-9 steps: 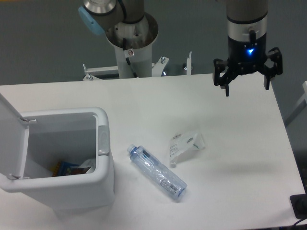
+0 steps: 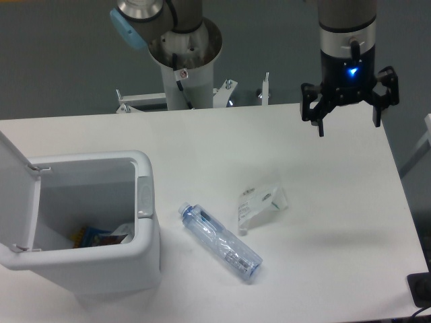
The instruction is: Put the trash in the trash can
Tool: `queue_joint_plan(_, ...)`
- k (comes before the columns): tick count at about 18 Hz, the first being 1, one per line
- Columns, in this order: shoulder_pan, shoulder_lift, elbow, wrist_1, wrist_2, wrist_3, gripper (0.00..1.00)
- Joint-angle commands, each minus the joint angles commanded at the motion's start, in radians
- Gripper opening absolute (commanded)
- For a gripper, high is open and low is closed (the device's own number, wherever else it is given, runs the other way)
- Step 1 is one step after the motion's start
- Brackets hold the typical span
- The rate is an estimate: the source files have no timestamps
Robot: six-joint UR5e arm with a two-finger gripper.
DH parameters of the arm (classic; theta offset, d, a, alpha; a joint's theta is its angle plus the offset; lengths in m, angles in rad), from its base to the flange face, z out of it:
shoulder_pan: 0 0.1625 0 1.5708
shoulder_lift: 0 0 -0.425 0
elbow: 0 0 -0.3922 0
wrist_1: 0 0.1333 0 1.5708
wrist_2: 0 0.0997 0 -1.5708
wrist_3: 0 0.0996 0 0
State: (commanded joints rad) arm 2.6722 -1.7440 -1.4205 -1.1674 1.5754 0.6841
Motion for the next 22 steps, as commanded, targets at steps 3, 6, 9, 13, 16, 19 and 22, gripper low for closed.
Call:
queue_joint_plan(3,-0.005,-0.029,-0.023,0.078,0.002,-0.006,1.00)
queue_joint_plan(6,-0.012,-0.032,-0.087,0.185,0.009,-0.072,1.00)
queue_joint_plan(9,-0.034,-0.048,-0.117,0.247,0.002,-0.192,1.00)
queue_joint_plan(13,-0.055,-0.071,-0.156,0.265,0.023,-0.151,1.00)
queue_joint_plan(16,-0.115,-0.078,-0.181,0.249,0.029,-0.011,1.00)
queue_joint_plan(19,-0.130,-0.078,-0.277,0.245,0.017,0.136,1.00)
queue_joint_plan(22,-0.149,-0.097,-0.350,0.247,0.008,0.314,1.00)
